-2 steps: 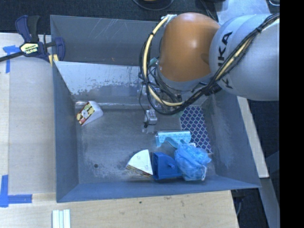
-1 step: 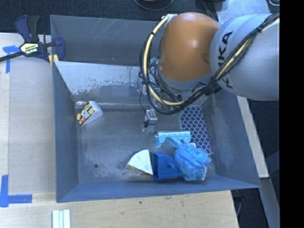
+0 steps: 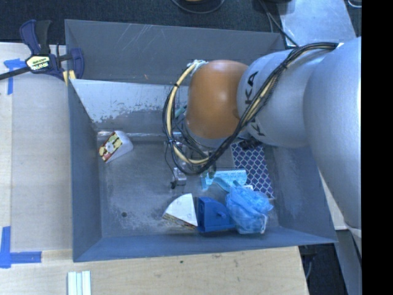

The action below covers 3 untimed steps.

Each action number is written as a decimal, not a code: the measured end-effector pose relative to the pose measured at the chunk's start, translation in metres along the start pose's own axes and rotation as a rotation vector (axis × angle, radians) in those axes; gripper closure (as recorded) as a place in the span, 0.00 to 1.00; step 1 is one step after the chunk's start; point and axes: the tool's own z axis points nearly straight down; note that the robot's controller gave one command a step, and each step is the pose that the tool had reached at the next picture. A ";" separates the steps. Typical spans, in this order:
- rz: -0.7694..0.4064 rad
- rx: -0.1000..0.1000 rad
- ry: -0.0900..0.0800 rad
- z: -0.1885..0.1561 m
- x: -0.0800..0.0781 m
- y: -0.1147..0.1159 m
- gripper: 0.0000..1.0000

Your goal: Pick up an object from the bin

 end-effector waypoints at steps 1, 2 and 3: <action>0.062 -0.001 -0.008 -0.106 -0.032 -0.050 0.00; -0.370 0.000 -0.005 -0.089 -0.039 -0.069 0.00; -0.066 -0.001 -0.009 -0.058 -0.018 -0.112 0.00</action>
Offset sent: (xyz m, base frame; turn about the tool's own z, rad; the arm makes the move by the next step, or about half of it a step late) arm 0.0401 -0.0739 0.0765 -0.4252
